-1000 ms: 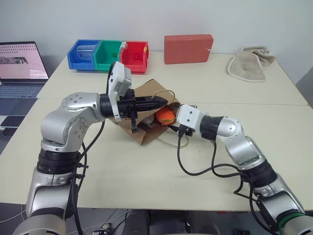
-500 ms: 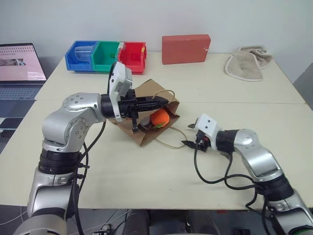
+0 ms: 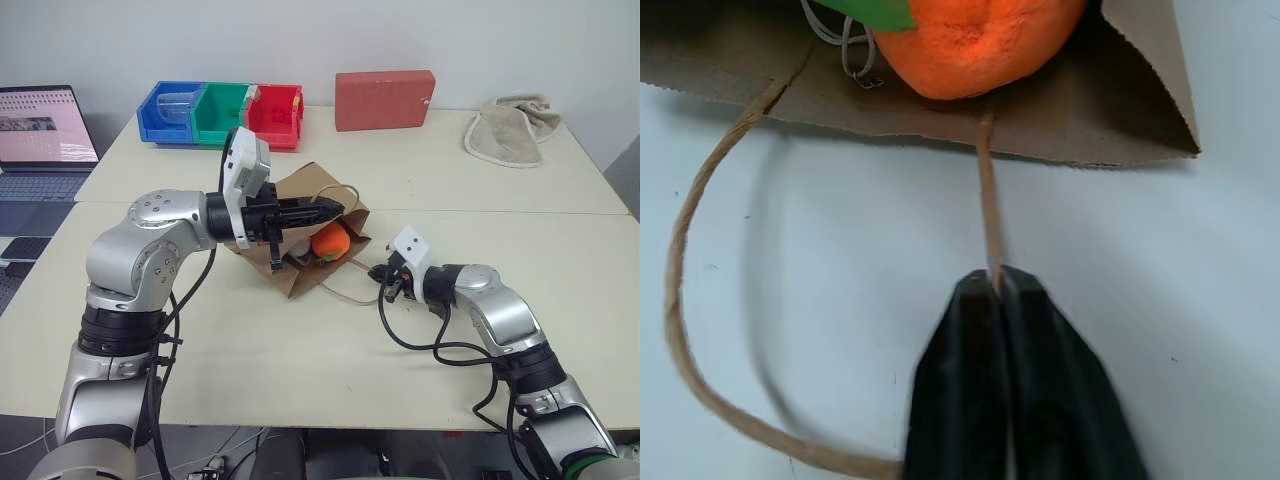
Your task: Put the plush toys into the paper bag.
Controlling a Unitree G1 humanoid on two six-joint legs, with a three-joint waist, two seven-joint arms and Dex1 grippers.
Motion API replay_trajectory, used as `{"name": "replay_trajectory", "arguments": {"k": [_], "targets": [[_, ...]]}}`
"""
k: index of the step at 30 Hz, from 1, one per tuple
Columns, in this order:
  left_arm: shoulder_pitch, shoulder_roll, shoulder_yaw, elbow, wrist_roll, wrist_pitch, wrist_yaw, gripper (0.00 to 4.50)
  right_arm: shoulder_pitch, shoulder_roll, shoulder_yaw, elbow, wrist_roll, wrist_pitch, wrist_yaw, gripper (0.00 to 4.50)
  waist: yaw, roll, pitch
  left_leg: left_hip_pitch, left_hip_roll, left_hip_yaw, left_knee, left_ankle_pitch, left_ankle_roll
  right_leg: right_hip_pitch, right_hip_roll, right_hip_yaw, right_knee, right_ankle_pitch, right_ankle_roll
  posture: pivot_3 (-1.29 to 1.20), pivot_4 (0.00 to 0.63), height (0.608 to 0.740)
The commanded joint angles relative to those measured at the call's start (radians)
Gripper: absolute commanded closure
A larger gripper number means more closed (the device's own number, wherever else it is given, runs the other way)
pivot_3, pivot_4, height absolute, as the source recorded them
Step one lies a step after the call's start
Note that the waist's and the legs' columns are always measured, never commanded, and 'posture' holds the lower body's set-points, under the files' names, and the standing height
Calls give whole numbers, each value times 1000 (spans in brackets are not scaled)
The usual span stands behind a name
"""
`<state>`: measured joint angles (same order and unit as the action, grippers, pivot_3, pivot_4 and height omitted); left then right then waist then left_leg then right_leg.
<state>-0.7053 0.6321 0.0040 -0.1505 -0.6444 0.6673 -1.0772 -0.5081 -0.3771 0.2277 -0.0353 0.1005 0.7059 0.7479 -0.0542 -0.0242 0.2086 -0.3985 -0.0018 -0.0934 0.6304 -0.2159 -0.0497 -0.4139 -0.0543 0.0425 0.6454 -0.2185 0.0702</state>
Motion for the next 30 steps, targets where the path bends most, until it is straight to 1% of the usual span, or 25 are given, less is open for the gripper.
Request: {"name": "replay_trajectory", "arguments": {"k": [1, 3, 5, 7, 9, 11, 14, 18, 23, 24, 26, 27, 30], "targets": [[-19, 5, 30, -21, -13, -14, 3, 4500, -17, -4, -76, -87, 94, 85, 19, 4454, 0, 0, 0, 0, 0, 0, 0, 0, 0, 0, 0, 0, 0, 0, 0, 0, 150, 740], [-32, 6, 41, -21, -32, -2, 0, 4500, -13, -38, -111, -161, 153, 154, 48, 4454, 1, 0, 0, 0, 0, 0, 0, 0, 0, 0, 0, 0, 0, 0, 0, 0, 150, 740], [-68, 8, 75, -8, -74, 26, 4, 4500, -15, -110, -200, -276, 259, 276, 91, 4454, 5, 0, 0, -1, 0, -1, 0, 0, 0, 0, 0, 0, 0, 0, 0, 0, 150, 740], [-95, 12, 91, 8, -93, 38, 6, 4500, -38, -157, -283, -337, 352, 380, 103, 4454, 11, 0, 0, -2, -1, -1, 0, 0, 0, -1, 0, -1, 0, 0, 0, 0, 150, 740], [-120, 13, 91, 36, -87, 31, -4, 4500, -101, -220, -375, -350, 428, 472, 109, 4454, 14, 0, 0, -1, 0, -1, 0, 0, 0, 0, 0, -1, -1, 0, 0, 0, 150, 740], [-154, 0, 78, 93, -52, -10, -17, 4500, -181, -294, -441, -335, 485, 548, 121, 4454, 14, 1, 1, -1, 0, 0, 0, 0, 0, 0, 0, -1, 0, 0, 0, 0, 150, 740], [-184, -17, 61, 153, -21, -50, -29, 4500, -236, -346, -462, -312, 533, 597, 113, 4454, 15, 1, 1, 0, 0, 0, 0, 0, 0, 0, 0, -1, 0, 0, 0, 0, 150, 740], [-246, -85, 28, 293, 56, -148, -28, 4500, -282, -403, -468, -256, 553, 620, 94, 4454, 20, 1, 1, -1, 0, 0, 0, 0, 0, 0, 0, -1, -1, 0, -1, 0, 150, 740], [-281, -136, 2, 394, 119, -216, -29, 4500, -292, -401, -430, -233, 566, 608, 64, 4454, 20, 1, 1, -2, -1, 2, 0, 0, 0, -1, -1, 1, -1, 0, 0, 0, 150, 740], [-294, -149, -1, 428, 137, -229, -18, 4500, -291, -377, -433, -223, 556, 599, 32, 4454, 19, 1, 1, -2, -1, 1, 0, 0, 0, -1, -1, 1, -1, 0, 0, 0, 150, 740], [-306, -158, -1, 457, 153, -239, -20, 4500, -296, -340, -455, -212, 556, 596, -14, 4108, 18, 1, 1, -2, -1, 2, 0, 0, 0, -1, -1, 1, -1, 0, 0, 0, 150, 740], [-310, -159, 2, 463, 158, -242, -24, 4310, -303, -332, -463, -209, 559, 594, -28, 3881, 18, 1, 1, -2, -1, 2, 0, 0, 0, -2, -1, 1, -1, 0, 0, 0, 150, 740], [-310, -125, 21, 454, 165, -244, -44, 3669, -368, -325, -499, -182, 585, 608, -52, 2916, 17, 1, 1, -3, -1, 2, 0, 0, 0, -2, -1, 1, 0, 0, 0, 0, 150, 740]]}}
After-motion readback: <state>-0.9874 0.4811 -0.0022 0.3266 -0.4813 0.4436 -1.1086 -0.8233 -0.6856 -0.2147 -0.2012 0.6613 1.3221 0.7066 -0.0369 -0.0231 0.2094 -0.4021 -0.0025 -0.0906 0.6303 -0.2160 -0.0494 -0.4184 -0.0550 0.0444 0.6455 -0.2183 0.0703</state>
